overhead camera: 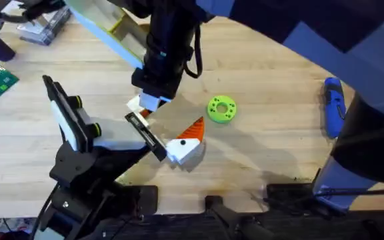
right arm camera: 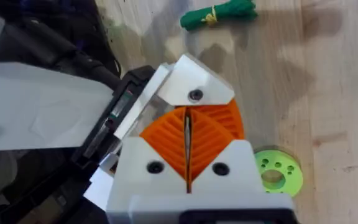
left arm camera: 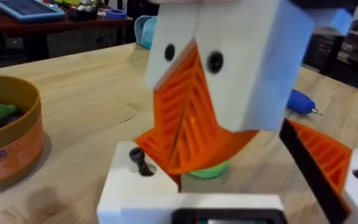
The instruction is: Pick up the gripper from the table and insert it into the empty holder that is missing its gripper. Then pick up a screw, insert it into the mounting hole, and use the screwdriver to tighten it. Finally, clean up the table by picking up the vegetable and placing it into the bucket.
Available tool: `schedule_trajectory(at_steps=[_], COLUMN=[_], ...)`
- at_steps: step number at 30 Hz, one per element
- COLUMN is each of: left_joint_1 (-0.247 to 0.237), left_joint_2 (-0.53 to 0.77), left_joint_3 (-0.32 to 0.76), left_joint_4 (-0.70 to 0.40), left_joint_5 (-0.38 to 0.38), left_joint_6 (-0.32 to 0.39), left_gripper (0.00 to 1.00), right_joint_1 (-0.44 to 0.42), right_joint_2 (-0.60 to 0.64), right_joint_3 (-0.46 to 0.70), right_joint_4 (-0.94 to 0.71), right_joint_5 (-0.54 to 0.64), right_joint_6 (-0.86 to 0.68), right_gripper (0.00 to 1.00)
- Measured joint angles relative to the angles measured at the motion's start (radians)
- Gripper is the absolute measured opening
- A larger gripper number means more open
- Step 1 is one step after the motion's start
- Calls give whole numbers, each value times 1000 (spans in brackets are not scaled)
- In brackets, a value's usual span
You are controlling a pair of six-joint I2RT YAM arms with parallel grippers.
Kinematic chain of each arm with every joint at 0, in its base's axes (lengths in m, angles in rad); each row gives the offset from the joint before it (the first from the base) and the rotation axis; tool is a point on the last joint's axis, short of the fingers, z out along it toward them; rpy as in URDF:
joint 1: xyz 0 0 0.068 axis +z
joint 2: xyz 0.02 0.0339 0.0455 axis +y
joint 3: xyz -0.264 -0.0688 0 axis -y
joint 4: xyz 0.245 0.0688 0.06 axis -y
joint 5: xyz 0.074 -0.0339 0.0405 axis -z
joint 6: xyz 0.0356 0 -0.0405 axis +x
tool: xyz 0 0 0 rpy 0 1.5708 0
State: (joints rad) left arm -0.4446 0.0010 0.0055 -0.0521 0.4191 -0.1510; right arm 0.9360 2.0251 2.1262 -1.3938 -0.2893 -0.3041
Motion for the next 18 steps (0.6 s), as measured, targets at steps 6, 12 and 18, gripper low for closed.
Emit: schedule_trajectory(at_steps=[6, 12, 18], left_joint_1=[0, 0, 0], left_joint_2=[0, 0, 0], left_joint_3=[0, 0, 0], left_joint_4=[0, 0, 0], left_joint_5=[-1, -1, -1], left_joint_6=[0, 0, 0], left_gripper=[993, 993, 993], right_joint_1=[1, 1, 1], right_joint_2=[0, 0, 0], right_joint_3=[0, 0, 3], right_joint_4=[2, 2, 2], right_joint_5=[0, 0, 0], right_joint_6=[-4, -4, -4], right_gripper=[5, 5, 32])
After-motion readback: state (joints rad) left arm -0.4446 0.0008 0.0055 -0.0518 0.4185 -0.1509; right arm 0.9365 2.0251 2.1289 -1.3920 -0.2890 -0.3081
